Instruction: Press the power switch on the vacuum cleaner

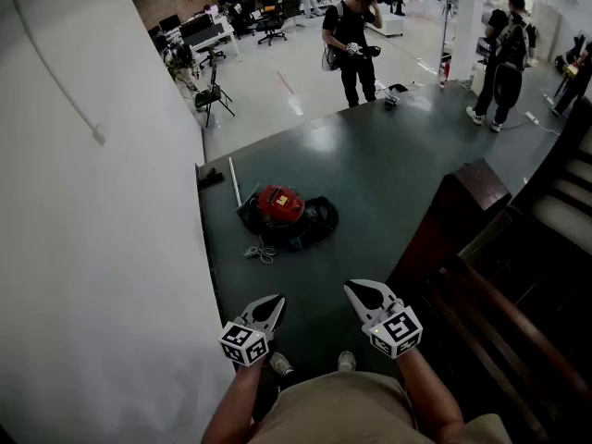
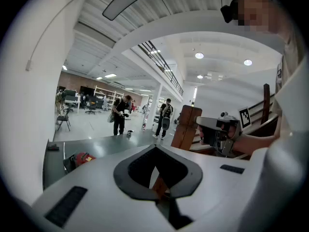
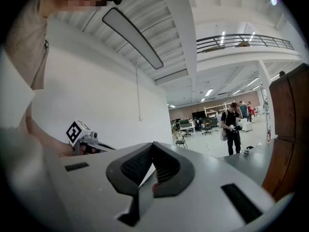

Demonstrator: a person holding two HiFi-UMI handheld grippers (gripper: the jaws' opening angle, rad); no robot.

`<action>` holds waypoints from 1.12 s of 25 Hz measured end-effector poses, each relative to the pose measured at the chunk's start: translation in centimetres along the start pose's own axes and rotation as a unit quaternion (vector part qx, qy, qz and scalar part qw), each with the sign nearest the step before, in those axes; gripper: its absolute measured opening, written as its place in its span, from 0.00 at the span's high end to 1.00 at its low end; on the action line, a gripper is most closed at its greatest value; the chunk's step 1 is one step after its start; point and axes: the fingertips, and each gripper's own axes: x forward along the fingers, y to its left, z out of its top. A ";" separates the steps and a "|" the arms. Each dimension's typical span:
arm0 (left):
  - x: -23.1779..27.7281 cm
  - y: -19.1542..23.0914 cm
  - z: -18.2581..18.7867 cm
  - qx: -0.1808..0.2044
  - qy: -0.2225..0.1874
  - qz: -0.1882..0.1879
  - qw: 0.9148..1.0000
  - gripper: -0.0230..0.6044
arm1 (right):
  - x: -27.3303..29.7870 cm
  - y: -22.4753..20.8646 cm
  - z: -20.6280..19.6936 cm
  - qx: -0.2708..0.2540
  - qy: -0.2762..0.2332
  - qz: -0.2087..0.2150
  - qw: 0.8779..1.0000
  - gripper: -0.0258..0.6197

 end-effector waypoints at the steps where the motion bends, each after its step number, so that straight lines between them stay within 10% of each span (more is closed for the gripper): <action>1: 0.0 -0.2 -0.2 0.001 0.002 -0.001 1.000 0.96 | -0.2 0.0 0.0 0.000 0.001 0.001 1.000 0.95; 10: 0.0 -0.6 0.1 -0.006 0.000 0.009 1.000 0.96 | -0.8 -0.9 0.0 -0.009 0.007 -0.011 1.000 0.95; 28: -0.8 -0.6 0.7 -0.018 -0.025 0.027 0.999 0.96 | -4.6 -4.4 -4.7 0.167 -0.029 -0.051 0.984 0.93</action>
